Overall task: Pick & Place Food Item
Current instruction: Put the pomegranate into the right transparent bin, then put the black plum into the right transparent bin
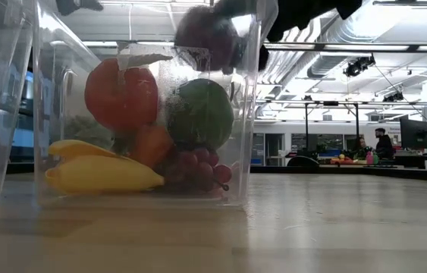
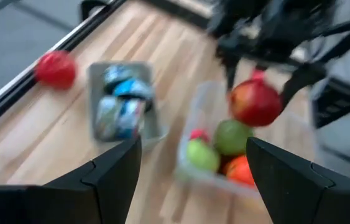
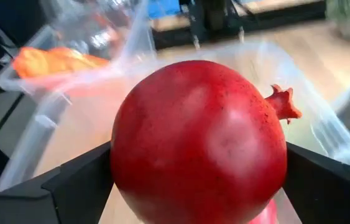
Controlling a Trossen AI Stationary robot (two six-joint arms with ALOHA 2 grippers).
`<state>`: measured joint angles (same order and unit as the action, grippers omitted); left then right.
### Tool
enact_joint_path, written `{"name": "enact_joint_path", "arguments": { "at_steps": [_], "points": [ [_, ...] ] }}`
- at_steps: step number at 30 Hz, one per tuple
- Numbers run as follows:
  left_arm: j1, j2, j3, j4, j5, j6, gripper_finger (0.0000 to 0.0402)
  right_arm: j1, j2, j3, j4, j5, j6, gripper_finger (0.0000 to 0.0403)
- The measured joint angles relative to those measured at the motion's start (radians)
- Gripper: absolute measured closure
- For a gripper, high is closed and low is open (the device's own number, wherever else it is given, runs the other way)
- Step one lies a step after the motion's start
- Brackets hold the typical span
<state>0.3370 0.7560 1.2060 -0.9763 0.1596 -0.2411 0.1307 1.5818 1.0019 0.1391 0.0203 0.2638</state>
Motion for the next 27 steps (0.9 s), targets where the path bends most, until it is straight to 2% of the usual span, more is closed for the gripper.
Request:
{"name": "enact_joint_path", "arguments": {
  "at_steps": [5, 10, 16, 19, 24, 27],
  "points": [
    [-0.014, 0.043, 0.000, 0.183, 0.124, -0.014, 0.0120, 0.006, 0.038, 0.027, 0.014, 0.021, -0.051, 0.0003],
    [-0.099, 0.156, 0.001, 0.392, 0.150, -0.014, 0.0120, -0.012, 0.074, 0.078, 0.014, 0.030, -0.067, 0.0003],
    [-0.202, 0.341, 0.000, 0.395, 0.159, -0.003, 0.0120, -0.027, 0.074, 0.104, 0.027, 0.027, -0.077, 0.0003],
    [-0.235, 0.393, 0.000, 0.385, 0.183, 0.024, 0.0120, -0.024, 0.050, 0.106, 0.003, 0.035, -0.075, 0.0003],
    [-0.261, 0.402, 0.000, 0.383, 0.178, 0.047, 0.0120, 0.016, -0.045, 0.106, -0.242, 0.092, 0.023, 0.0003],
    [-0.261, 0.378, 0.000, 0.382, 0.161, 0.047, 0.0120, 0.052, -0.118, 0.106, -0.402, 0.160, 0.118, 0.0003]
  ]
}}
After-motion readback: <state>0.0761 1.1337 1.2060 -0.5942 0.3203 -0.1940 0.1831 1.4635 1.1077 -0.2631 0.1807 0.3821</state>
